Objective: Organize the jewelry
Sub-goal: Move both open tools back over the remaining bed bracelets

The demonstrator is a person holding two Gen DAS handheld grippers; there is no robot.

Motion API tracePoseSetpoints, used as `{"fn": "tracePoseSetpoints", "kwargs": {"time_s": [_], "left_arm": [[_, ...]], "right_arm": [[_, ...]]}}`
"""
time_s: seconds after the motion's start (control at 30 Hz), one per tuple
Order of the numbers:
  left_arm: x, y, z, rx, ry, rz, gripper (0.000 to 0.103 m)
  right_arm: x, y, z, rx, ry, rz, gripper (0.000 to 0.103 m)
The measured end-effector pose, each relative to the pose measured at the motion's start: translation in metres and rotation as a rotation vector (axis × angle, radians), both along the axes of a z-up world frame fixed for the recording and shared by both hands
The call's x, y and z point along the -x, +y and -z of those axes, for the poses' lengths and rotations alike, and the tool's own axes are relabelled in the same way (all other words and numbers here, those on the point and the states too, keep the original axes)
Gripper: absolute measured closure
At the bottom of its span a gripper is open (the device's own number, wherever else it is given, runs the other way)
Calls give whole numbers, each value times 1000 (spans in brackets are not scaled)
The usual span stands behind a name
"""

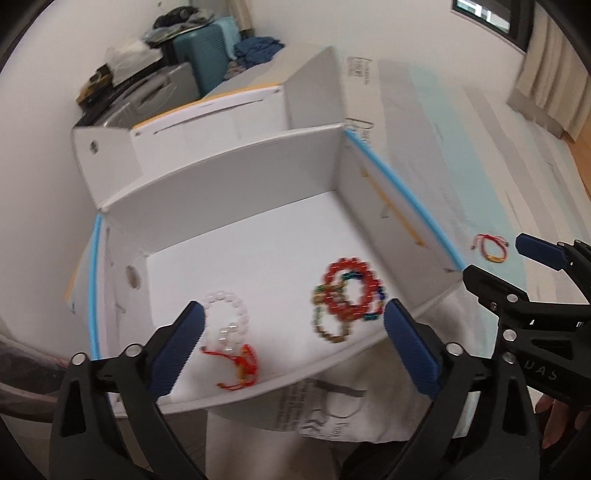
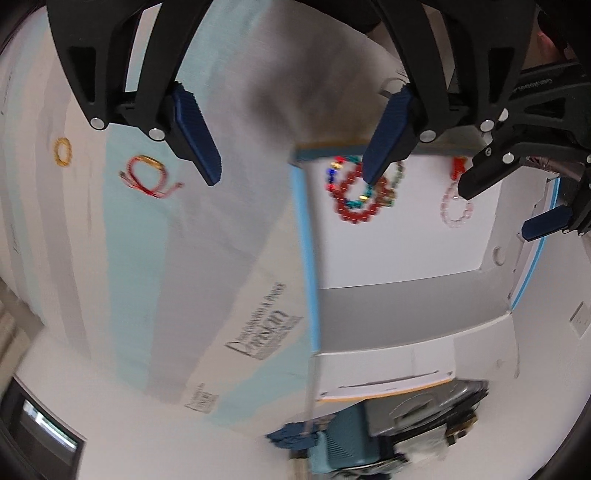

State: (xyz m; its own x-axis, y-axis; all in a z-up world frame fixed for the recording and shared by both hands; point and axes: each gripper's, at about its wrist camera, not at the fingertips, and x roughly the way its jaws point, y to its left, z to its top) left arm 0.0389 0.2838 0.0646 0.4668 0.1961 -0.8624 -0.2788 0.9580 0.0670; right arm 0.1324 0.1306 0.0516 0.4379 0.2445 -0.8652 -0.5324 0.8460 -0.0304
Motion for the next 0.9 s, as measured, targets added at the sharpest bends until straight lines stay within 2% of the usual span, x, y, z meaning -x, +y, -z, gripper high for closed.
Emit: {"fn": "tracePoseSetpoints", "kwargs": {"time_s": [0.2, 0.6, 0.9], "left_arm": [[-19, -61, -7, 1, -18, 84, 6], [-50, -174, -17, 17, -49, 229, 6], [-76, -227, -3, 20, -28, 287, 6]], "right_arm": [[-8, -64, -8, -5, -11, 81, 24], [-19, -202, -20, -47, -32, 262, 7], [-29, -279, -14, -49, -28, 347, 7]]}}
